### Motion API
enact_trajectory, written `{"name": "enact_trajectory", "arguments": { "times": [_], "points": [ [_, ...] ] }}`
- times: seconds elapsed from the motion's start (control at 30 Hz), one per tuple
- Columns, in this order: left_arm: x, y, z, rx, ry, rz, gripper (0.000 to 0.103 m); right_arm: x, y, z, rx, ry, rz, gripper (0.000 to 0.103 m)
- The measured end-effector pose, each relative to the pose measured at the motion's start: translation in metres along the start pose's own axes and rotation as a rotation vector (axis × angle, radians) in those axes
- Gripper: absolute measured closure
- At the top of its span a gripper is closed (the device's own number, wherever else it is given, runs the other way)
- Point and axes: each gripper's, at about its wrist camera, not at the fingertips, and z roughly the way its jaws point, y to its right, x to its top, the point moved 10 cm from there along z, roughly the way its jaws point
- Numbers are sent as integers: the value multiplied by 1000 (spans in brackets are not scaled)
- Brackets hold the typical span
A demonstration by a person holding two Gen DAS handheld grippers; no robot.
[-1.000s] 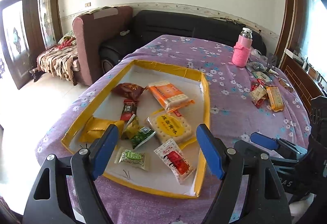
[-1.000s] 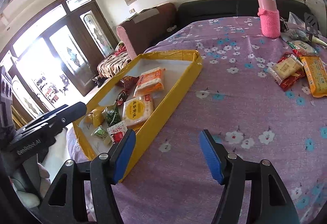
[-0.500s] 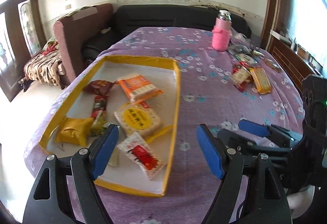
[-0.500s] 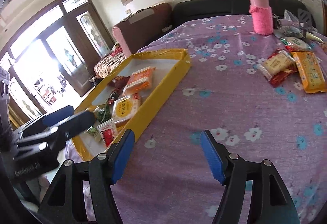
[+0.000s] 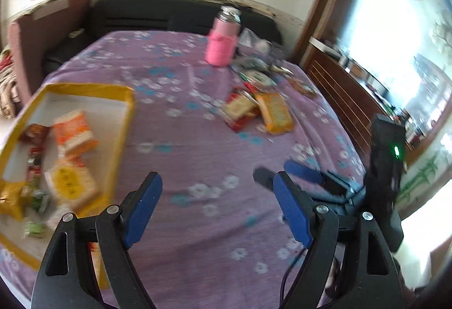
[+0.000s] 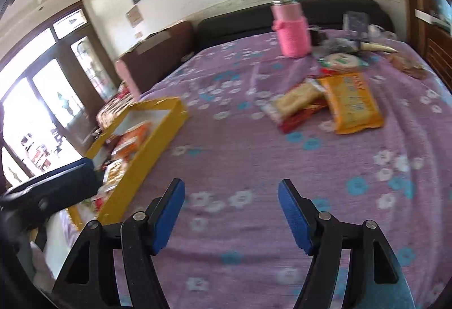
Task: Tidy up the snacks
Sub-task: 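Move both open tools back over the snack pile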
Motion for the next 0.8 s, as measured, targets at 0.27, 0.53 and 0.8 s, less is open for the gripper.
{"name": "enact_trajectory", "arguments": {
  "times": [0.27, 0.53, 0.8],
  "points": [
    [-35, 25, 36, -47, -131, 47, 22, 25, 72, -11, -101, 38, 105, 32],
    [-29, -10, 32, 7, -87, 20, 22, 80, 126, 4, -210, 61, 134, 32],
    [-31, -39, 29, 23, -95, -13, 22, 130, 109, 90, -260, -10, 57, 32]
  ]
}}
